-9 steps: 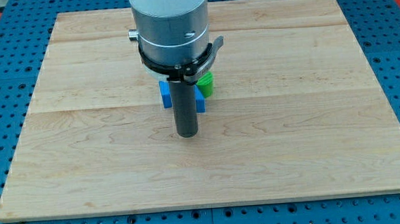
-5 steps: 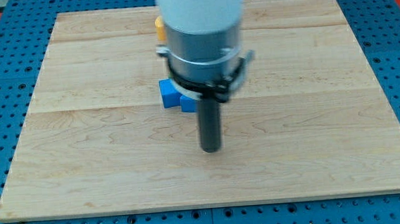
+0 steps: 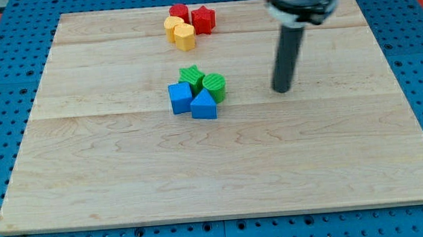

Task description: Move your arm towards the red star

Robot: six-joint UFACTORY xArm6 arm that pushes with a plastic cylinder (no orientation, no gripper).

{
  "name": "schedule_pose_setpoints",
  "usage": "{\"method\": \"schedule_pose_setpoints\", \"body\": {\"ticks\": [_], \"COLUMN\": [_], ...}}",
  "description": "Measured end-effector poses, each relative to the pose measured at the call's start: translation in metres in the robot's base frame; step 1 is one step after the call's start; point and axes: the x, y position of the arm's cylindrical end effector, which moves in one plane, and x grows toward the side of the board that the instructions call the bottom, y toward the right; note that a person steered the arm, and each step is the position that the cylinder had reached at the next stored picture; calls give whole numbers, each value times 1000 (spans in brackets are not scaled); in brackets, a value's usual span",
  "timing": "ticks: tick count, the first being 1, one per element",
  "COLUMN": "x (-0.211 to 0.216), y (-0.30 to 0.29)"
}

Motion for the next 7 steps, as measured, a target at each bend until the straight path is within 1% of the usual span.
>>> {"method": "schedule_pose_setpoints", "body": {"ticks": [1, 2, 3, 4, 5, 7], "x": [-2, -108, -216, -226, -225, -225], "y": [24, 44, 31, 11, -28, -127]}}
